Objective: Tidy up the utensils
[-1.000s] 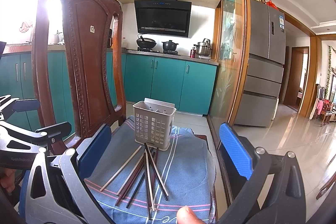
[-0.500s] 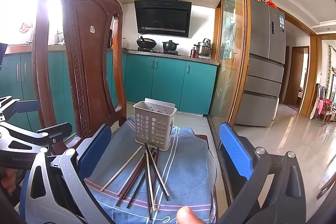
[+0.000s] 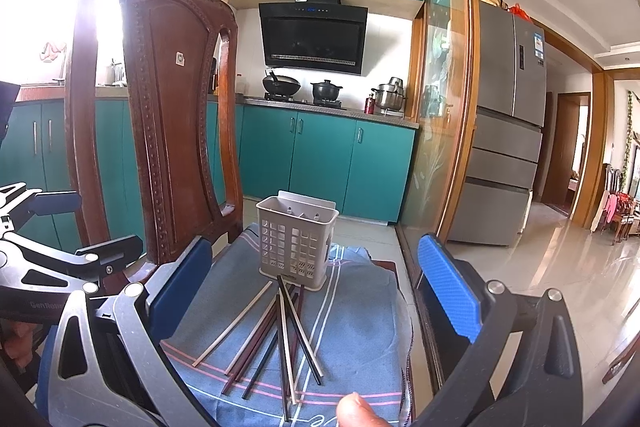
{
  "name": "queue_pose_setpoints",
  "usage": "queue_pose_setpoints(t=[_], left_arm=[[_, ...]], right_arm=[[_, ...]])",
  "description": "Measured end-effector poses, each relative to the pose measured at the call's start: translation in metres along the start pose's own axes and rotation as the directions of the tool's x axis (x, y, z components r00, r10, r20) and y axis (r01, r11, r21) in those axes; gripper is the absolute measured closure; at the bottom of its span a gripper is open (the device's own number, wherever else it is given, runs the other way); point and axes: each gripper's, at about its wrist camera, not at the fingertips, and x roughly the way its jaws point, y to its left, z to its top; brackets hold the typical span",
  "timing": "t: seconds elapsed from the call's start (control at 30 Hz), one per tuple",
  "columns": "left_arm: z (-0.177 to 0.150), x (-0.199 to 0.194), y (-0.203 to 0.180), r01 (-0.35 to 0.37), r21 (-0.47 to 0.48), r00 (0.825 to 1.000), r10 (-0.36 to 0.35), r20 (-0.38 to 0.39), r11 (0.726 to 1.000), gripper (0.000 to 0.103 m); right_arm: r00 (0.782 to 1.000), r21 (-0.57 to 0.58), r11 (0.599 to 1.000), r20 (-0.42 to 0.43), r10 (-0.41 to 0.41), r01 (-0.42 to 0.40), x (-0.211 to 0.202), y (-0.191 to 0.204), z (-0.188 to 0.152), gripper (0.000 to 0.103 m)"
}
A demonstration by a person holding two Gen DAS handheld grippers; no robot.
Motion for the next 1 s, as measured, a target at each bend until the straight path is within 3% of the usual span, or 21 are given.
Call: queue_pose_setpoints(t=[1.0], left_arm=[[0.0023,0.0073,-0.0006,-0.008,0.004,1.000,0.008,-0.022,1.000,0.004]], right_arm=[[1.000,-0.007,1.000,-0.005,-0.008,0.007,0.0065,-0.0056,-0.0032,0.002]])
